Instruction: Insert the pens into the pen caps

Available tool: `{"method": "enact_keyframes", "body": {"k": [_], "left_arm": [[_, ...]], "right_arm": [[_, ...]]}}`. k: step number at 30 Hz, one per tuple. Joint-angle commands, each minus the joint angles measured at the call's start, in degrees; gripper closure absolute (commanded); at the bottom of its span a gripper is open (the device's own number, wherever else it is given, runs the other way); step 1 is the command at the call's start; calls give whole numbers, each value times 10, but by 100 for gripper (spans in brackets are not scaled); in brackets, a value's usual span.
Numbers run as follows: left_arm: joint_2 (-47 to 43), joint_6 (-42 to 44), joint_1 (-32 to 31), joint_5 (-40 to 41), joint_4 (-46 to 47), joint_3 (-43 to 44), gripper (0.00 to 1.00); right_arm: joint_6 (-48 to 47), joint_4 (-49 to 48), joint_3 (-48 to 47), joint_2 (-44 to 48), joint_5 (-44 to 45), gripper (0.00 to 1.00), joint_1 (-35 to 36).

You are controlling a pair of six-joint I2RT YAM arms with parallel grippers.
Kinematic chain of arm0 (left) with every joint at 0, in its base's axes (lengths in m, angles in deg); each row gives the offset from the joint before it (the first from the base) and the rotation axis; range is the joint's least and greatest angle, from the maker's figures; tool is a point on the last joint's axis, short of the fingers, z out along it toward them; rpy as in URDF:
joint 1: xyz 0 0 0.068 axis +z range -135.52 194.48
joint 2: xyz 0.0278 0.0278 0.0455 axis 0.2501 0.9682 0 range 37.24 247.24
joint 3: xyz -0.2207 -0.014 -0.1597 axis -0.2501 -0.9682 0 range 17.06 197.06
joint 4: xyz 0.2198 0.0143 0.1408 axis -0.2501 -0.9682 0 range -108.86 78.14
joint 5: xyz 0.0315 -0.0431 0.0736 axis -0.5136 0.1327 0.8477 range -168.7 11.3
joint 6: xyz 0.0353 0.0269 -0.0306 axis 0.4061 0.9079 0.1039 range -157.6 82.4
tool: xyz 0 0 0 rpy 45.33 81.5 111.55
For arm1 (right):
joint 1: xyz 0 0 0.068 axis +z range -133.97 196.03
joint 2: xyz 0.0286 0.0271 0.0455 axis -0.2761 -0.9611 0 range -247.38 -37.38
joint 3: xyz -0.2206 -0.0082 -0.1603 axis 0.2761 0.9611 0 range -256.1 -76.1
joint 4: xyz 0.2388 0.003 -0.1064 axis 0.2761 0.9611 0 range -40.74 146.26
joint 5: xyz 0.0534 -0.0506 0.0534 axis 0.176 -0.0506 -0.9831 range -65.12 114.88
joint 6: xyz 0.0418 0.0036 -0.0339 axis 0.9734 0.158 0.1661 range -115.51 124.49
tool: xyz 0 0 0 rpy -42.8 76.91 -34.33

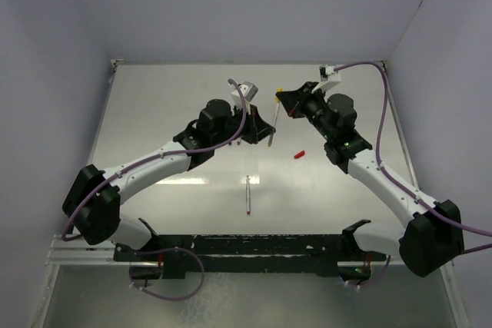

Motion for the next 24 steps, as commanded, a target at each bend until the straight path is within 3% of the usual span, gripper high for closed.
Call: {"method": "enact_keyframes", "body": {"k": [1,24], "left_arm": [[1,-7,4,-15,36,13,100],[4,-2,4,-15,30,6,100]], "right_arm": [[2,-38,-13,12,-7,100,1],[-13,-29,-26,30,12,100,1]]}}
